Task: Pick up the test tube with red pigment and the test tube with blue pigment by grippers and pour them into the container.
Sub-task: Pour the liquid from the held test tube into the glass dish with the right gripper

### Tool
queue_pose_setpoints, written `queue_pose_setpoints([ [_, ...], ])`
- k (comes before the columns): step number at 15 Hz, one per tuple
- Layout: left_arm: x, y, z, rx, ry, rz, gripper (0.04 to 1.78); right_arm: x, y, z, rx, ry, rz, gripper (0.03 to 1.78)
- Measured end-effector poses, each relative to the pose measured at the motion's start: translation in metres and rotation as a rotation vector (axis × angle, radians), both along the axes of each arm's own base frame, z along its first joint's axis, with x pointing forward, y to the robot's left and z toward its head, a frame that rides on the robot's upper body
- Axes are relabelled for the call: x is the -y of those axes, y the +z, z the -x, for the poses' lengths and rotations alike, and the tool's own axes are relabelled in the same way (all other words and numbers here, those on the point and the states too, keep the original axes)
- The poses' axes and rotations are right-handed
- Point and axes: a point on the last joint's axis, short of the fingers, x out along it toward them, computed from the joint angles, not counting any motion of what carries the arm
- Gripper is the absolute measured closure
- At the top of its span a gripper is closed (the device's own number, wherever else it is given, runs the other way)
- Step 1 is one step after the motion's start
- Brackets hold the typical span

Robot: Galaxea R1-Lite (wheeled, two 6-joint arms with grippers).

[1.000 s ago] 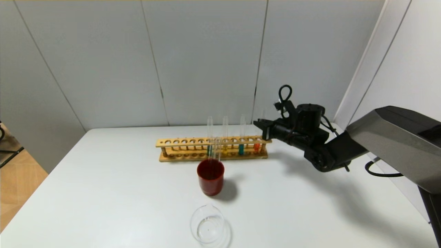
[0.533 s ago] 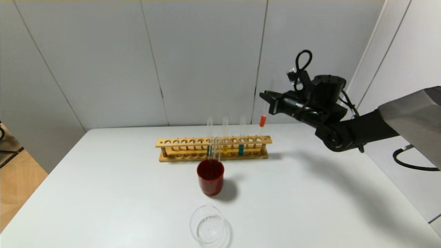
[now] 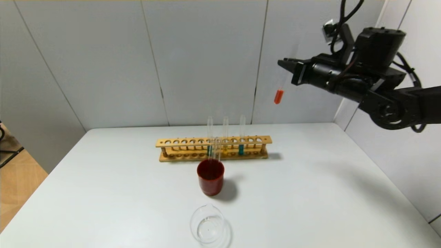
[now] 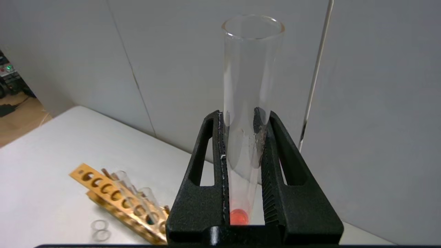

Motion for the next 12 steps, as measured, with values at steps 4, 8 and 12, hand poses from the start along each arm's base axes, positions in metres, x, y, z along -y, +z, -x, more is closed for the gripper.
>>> queue_pose_setpoints([
  [4, 0.000, 0.000, 0.000, 0.000, 0.000, 0.001, 0.07, 0.017, 0.026, 0.054, -0.019, -0.019, 0.001, 1.46],
  [8, 0.000, 0.000, 0.000, 0.000, 0.000, 0.000, 0.07, 0.034, 0.013, 0.115, -0.080, -0.057, 0.019, 1.46],
  [12, 0.000, 0.000, 0.000, 0.000, 0.000, 0.001, 0.07, 0.036, -0.011, 0.171, -0.134, -0.009, 0.047, 1.46],
])
